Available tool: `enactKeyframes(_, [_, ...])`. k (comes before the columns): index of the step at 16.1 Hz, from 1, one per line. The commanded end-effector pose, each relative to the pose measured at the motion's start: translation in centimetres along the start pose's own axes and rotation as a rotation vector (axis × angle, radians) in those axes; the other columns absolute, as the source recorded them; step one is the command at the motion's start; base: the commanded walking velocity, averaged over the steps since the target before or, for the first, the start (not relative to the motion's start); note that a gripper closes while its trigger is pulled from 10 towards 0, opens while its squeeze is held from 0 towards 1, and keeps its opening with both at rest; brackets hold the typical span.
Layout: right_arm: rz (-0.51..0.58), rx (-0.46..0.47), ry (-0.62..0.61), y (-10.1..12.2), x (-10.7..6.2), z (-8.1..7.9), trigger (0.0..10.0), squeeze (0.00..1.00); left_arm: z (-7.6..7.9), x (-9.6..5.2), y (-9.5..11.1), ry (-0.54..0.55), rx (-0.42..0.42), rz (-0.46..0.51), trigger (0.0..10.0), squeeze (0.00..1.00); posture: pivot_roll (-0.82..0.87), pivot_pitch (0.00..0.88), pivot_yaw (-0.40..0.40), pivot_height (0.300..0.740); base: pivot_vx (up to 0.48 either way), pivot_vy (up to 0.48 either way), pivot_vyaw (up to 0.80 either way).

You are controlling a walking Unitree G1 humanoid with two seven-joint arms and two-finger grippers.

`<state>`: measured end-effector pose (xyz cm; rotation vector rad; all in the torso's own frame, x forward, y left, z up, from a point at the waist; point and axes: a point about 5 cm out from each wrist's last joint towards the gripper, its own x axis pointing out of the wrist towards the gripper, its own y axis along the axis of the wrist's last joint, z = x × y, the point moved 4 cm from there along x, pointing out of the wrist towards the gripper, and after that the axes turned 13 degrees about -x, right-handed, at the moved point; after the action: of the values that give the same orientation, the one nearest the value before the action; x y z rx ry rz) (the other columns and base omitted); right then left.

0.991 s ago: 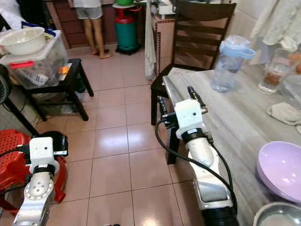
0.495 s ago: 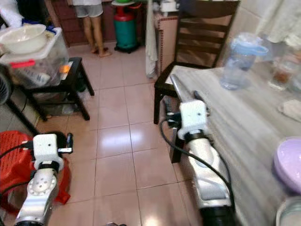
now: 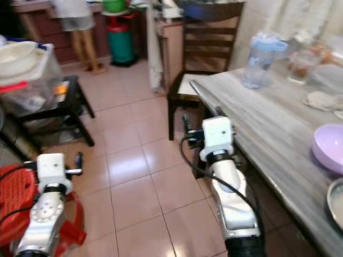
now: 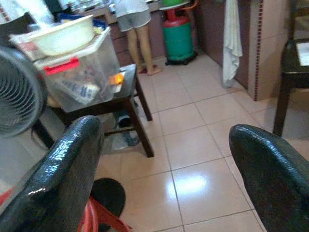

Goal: Setting the table

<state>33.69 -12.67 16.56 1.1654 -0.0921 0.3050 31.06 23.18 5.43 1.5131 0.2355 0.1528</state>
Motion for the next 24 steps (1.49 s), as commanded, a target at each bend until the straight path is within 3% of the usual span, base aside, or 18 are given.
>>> enactKeyframes(1, [-0.016,-0.004,-0.017,-0.6,-0.1,0.8,10.0,0.0,0.9,0.0,-0.3,-0.019,-0.005,-0.009,10.0,0.0,-0.15,0.057,0.061,0.74,0.0,0.48,-0.43])
enactKeyframes(8, [-0.035,-0.015,0.012,-1.4,-0.3,0.1,10.0,0.0,0.7,-0.1,-0.9,-0.007,-0.005,-0.026,10.0,0.0,-0.14,0.051,0.057,0.74,0.0,0.48,0.0])
enactKeyframes(13, [-0.034,-0.025,0.016,-1.7,-0.4,0.1,10.0,0.0,1.4,-0.2,-1.8,-0.05,0.022,-0.05,10.0,0.0,-0.15,0.05,0.059,0.74,0.0,0.071,0.8])
enactKeyframes(16, [-0.05,-0.017,0.016,-2.4,-0.6,0.0,10.0,0.0,1.5,-0.8,-3.8,-0.07,0.062,-0.121,10.0,0.0,-0.15,0.048,0.06,0.74,0.0,0.0,0.8])
enactKeyframes(18, [-0.086,-0.007,0.025,-3.6,-0.8,-0.3,10.0,0.0,1.2,-1.6,-6.8,-0.08,0.095,-0.239,10.0,0.0,-0.15,0.046,0.059,0.74,0.0,0.0,0.28])
enactKeyframes(21, [-0.157,0.007,0.025,-5.7,-1.3,-0.4,10.0,0.0,0.9,-2.2,-8.4,-0.08,0.109,-0.318,10.0,0.0,-0.15,0.046,0.059,0.74,0.0,0.0,0.0])
enactKeyframes(24, [-0.286,0.031,0.047,-9.4,-2.0,-1.2,10.0,0.0,0.5,-3.8,-11.3,-0.108,0.166,-0.459,10.0,0.0,-0.14,0.027,0.048,0.74,0.0,0.0,0.0])
